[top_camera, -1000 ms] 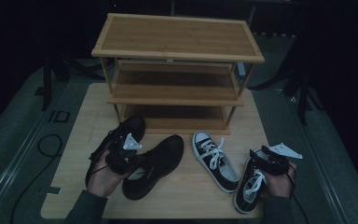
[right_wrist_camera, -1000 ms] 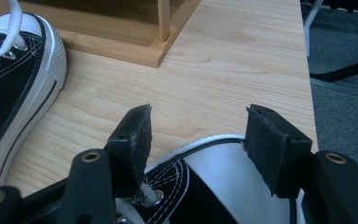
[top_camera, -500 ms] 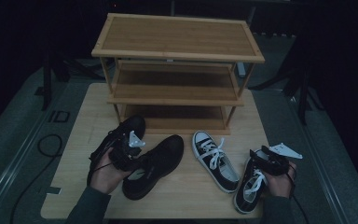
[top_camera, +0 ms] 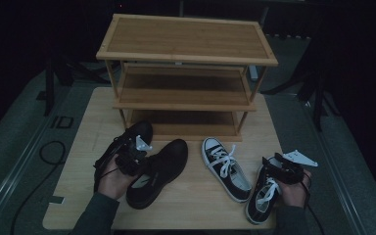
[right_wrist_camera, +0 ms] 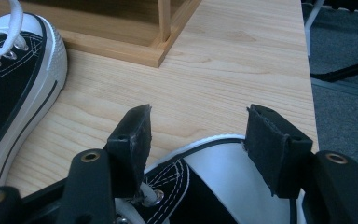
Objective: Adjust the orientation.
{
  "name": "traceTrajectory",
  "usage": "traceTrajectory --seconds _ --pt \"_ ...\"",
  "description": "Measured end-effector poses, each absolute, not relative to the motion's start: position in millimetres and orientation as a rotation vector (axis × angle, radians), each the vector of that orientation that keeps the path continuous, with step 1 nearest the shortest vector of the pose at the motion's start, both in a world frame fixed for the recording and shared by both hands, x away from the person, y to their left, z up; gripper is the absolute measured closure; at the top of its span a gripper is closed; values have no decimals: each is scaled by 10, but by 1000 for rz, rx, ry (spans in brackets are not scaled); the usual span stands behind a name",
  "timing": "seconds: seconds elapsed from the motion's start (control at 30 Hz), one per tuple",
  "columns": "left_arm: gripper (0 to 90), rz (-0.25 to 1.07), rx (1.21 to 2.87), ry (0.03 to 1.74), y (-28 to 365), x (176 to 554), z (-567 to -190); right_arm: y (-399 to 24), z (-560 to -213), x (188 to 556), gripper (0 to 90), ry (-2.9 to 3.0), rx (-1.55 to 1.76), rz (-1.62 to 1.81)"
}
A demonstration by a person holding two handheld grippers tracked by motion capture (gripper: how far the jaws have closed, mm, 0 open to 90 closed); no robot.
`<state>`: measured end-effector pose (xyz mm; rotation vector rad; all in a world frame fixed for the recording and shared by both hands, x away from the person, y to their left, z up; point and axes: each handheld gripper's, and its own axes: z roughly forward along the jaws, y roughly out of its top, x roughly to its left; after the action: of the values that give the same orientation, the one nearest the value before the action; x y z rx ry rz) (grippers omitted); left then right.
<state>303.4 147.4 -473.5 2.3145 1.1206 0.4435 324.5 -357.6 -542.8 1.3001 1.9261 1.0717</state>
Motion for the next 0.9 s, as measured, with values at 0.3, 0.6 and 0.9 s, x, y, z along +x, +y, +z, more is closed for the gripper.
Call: traceTrajectory --seconds 0.3,0.6,0.9 --pt "867 486 2287 1190 1716 3061 -4726 -3574 -5428 3243 409 1925 1298 1070" --pt "864 489 2274 1214 1881 3046 -4735 -3575 -5428 3244 409 1926 1298 1070" --pt "682 488 2251 1197 1924 3013 -4646 -3575 -5428 3244 409 1925 1299 1070"
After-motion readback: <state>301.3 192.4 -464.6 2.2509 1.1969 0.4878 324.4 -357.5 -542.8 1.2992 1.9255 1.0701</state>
